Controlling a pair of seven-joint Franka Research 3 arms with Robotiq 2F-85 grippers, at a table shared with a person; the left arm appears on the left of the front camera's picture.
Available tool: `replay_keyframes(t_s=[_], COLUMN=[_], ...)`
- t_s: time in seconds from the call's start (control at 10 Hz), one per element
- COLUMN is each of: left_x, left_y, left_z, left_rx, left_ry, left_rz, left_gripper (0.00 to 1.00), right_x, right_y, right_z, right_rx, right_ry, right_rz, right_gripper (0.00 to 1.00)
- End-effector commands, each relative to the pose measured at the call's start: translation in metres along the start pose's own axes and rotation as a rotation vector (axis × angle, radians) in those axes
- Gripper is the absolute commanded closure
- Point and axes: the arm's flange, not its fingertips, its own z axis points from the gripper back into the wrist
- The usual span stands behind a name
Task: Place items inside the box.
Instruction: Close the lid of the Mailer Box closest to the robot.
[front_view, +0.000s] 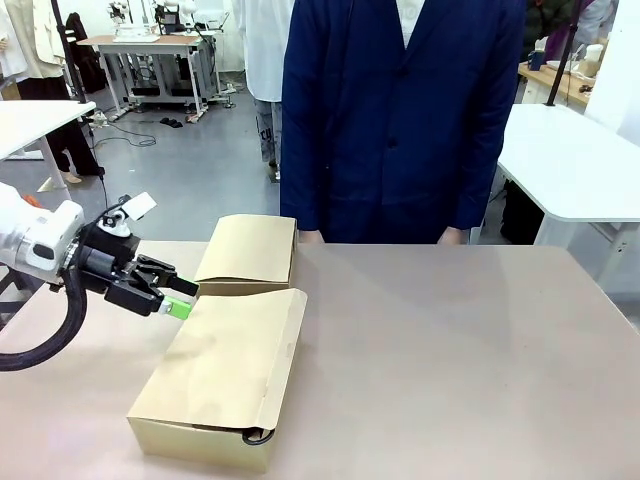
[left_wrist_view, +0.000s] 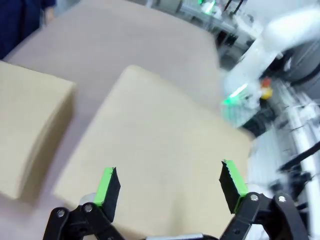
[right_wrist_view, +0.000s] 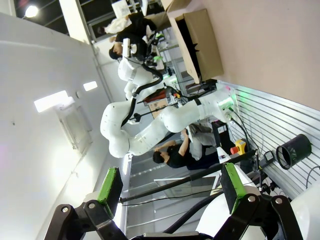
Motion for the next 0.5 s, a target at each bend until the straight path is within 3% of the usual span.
replay_keyframes(t_s=[0.0, 0.1, 0.2, 0.4], left_x=[0.029, 0.021, 0.005, -0.037], left_y=[-0.023, -0.03, -0.032, -0.027], left_z=[0.034, 0.047, 0.063, 0.108], left_rx=[-0.183, -0.206, -0.153, -0.06], left_ry=[-0.11, -0.133, -0.144, -0.236], left_rz=[0.409, 0.521, 0.694, 0.909], left_gripper=[0.0, 0.0, 0.0, 0.0], right_x=[-0.002, -0.002, -0.002, -0.002], right_y=[0.006, 0.006, 0.006, 0.006], right_z=[-0.001, -0.001, -0.001, -0.001], right_rx=[0.02, 0.02, 0.02, 0.02], right_ry=[-0.004, -0.004, -0.004, -0.004], right_rz=[-0.013, -0.013, -0.013, -0.013], right_gripper=[0.0, 0.0, 0.0, 0.0])
